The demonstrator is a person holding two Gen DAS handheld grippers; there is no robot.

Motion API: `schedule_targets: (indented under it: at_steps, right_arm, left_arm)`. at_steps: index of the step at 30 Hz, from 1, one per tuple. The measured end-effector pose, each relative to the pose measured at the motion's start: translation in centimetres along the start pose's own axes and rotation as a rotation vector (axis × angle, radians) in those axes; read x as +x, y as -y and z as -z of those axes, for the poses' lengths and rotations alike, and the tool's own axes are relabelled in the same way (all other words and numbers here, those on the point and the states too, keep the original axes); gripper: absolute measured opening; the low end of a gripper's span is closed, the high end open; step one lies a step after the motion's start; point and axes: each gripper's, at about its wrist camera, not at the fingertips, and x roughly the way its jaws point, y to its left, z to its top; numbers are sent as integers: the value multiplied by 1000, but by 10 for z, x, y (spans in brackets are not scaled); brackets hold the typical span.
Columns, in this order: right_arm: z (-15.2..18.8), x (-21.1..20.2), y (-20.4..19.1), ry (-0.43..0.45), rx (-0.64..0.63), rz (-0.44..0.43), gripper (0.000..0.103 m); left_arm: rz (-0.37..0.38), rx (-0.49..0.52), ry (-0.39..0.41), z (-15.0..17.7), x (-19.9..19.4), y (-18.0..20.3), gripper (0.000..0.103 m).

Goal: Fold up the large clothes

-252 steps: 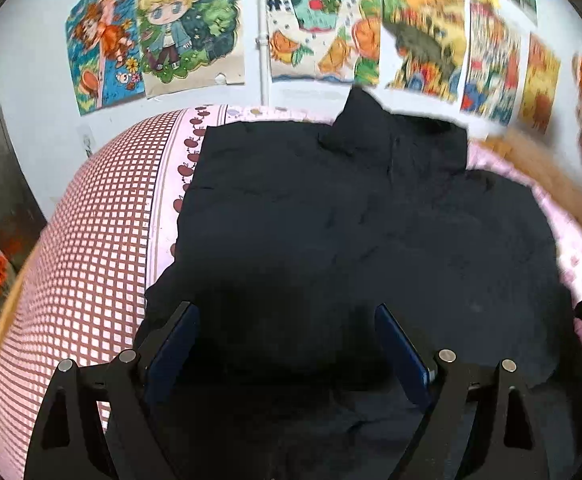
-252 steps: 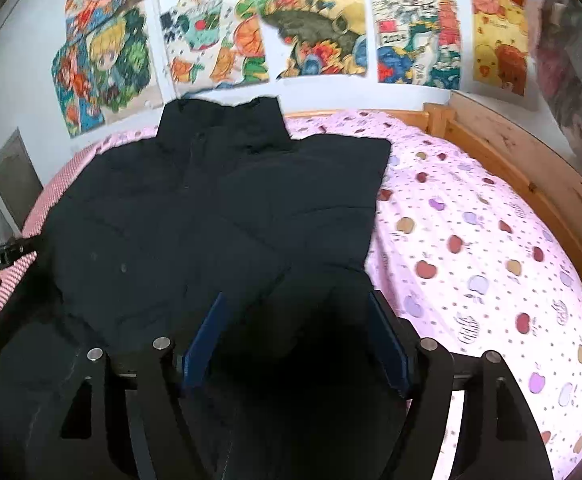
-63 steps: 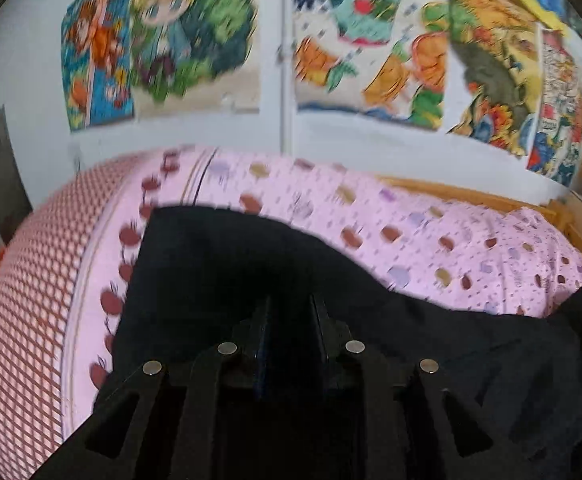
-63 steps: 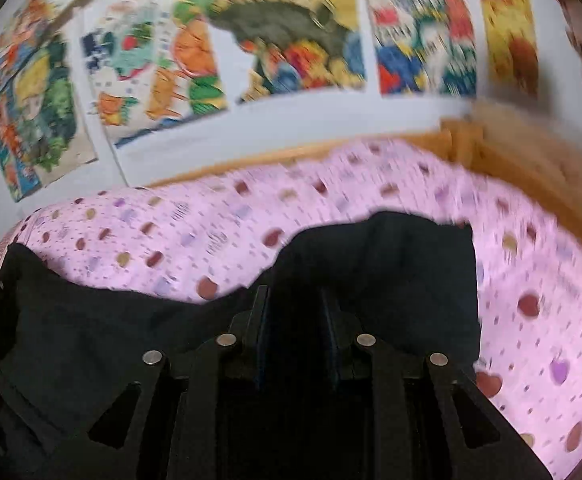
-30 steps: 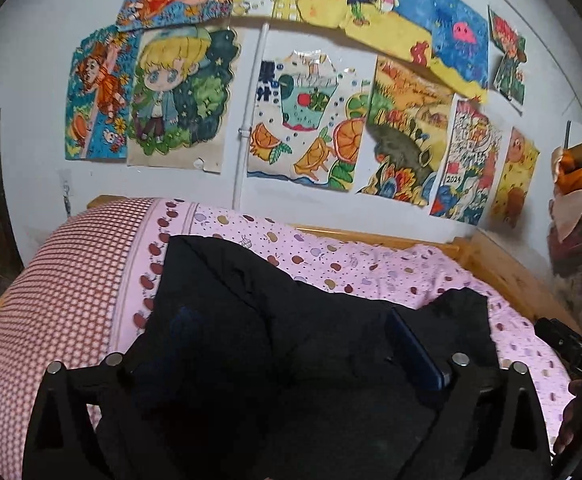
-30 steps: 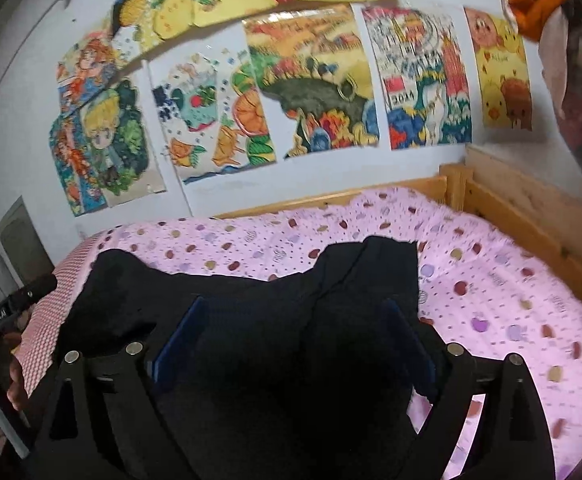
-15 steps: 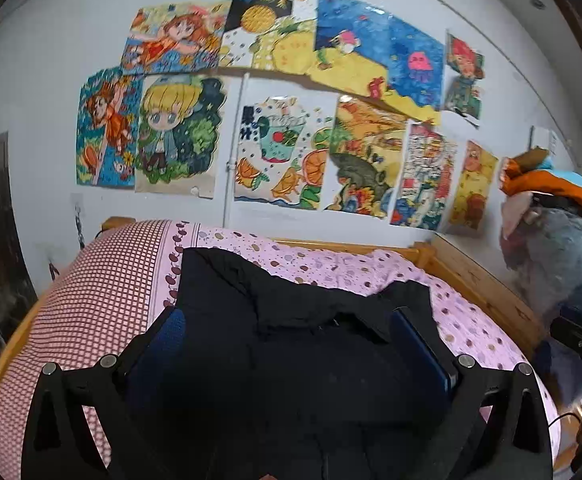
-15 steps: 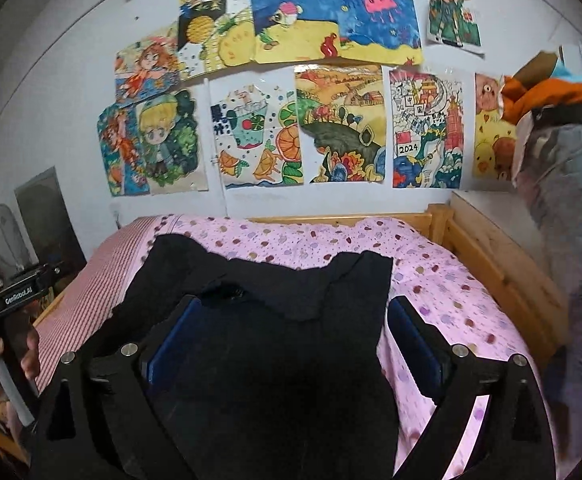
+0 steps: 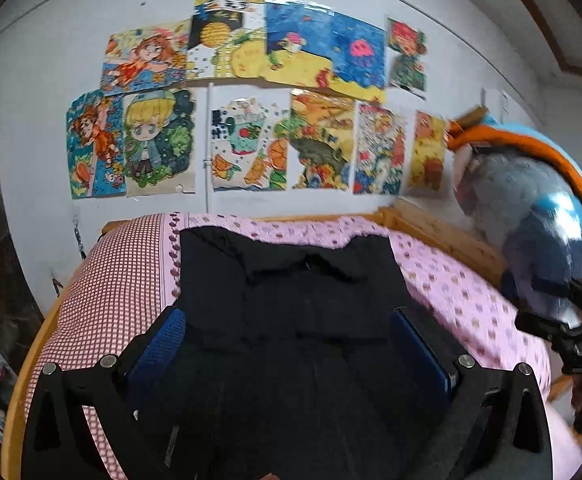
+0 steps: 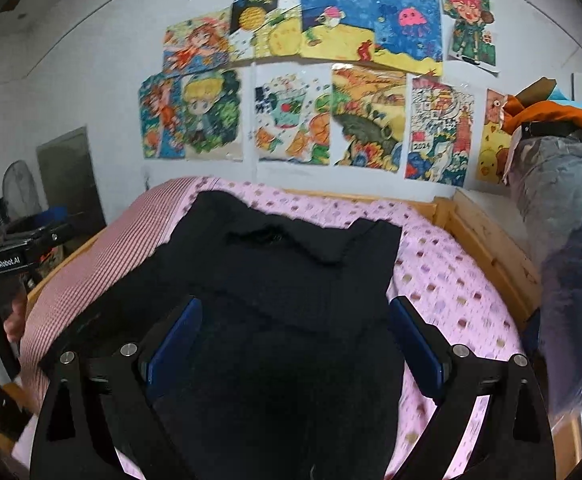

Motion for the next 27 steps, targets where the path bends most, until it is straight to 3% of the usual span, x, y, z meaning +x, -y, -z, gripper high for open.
schedule_targets:
  at_steps: [9,12,19,23,27]
  right_arm:
    - [77,-1,-6,-141,-77,-129,92]
    - [99,1,-7,-166,-103,-131,92]
    - [118,28,3,-298,-26,-159,92]
    - [111,19,8,-271,-15,-116,92]
    - [93,3,4,-233,-82,-67,92]
  left_arm:
    - [64,230,-68,77,-18,14,103]
    - [71,282,-110,92,-14,17,103]
    - [105,279,-159,106,-8,17,103]
    - [114,268,-140,104,-10,16,103]
    - [131,231,-134,93,-19,16,103]
